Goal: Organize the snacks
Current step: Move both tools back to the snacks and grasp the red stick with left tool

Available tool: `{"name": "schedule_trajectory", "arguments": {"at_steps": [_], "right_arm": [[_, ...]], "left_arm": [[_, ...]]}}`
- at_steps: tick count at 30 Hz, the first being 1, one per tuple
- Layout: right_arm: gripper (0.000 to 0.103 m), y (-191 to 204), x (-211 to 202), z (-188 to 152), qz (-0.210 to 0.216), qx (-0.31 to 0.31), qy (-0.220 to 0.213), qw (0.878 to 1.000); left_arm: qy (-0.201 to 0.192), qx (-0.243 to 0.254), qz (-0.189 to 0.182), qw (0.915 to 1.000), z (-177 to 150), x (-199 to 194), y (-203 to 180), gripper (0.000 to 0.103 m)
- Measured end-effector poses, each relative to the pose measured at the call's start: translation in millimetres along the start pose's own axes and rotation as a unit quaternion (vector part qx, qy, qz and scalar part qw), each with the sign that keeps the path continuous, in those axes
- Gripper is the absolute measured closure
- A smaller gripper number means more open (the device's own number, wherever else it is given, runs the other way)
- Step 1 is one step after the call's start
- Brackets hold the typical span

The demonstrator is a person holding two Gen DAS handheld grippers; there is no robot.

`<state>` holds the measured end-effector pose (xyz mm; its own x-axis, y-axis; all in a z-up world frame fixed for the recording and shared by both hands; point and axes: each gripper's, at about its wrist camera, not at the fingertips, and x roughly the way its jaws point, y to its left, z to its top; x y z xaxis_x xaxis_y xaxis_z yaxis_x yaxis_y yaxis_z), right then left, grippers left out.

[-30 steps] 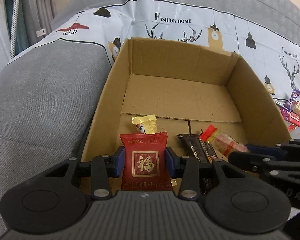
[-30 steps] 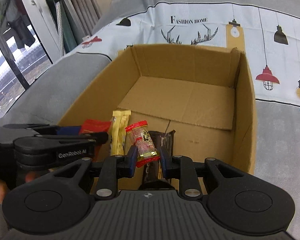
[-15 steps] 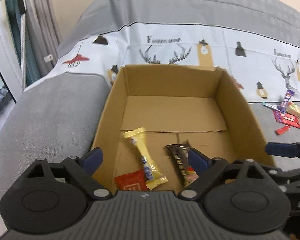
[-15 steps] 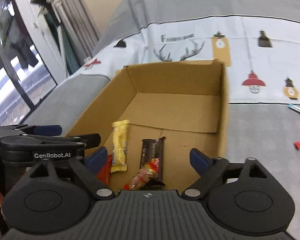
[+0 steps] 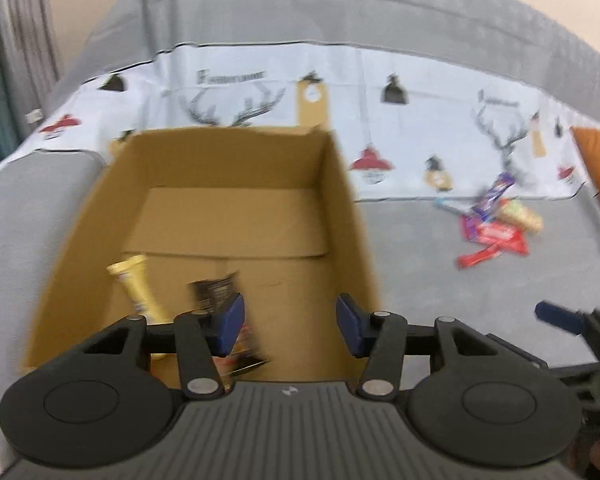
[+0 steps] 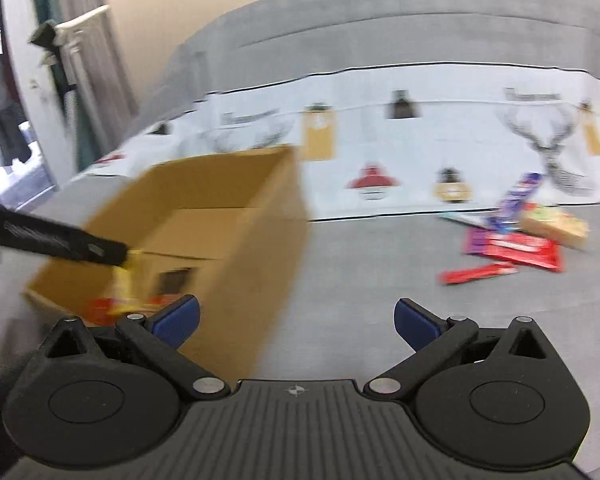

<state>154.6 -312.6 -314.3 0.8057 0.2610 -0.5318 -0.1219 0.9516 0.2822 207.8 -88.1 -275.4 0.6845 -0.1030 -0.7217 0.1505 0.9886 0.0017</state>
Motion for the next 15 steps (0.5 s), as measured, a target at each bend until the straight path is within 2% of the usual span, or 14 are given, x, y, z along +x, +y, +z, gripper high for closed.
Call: {"name": "schedule_trajectory", "arguments": {"at_steps": [3,4,6,8,10,13,15], "right_arm": [[0.000,-62.6,1.1,13.4,-0.020,0.077,-0.003,0.997],[0.000,-85.1,1.5,17.1,-0.023,0.103,-0.008,0.994],[0.000,-126.5,3.5,20.4,-0.038,0.131,-0.020,0.990],[0.000,-158.5,10.3,20.1,-0.074,0.140,-0.025,0.987],[0.001,-182.6,22.3,23.8,-0.096,0.150,-0.022,0.984],[0.001,-195.9,40.4,32.4,-0.110,0.132,-0.028,0.985],[0.001,-198.9,52.4,37.5,-0.120,0.094,-0.019,0.988]], "left_arm": [[0.006,0.014,-0.025,0.9996,8.1,22.0,-35.9,0.043],[0.005,0.013,-0.036,0.9992,10.1,30.3,-46.3,0.027],[-0.011,0.003,-0.048,0.9988,12.8,50.3,-69.1,0.002],[-0.042,0.012,-0.044,0.9981,14.7,70.4,-94.4,0.000],[-0.046,0.058,-0.053,0.9959,18.8,94.1,-121.7,0.000],[-0.049,0.127,-0.086,0.9870,25.3,133.0,-160.5,0.000],[-0.049,0.160,-0.111,0.9797,29.2,160.4,-179.8,0.000]]}}
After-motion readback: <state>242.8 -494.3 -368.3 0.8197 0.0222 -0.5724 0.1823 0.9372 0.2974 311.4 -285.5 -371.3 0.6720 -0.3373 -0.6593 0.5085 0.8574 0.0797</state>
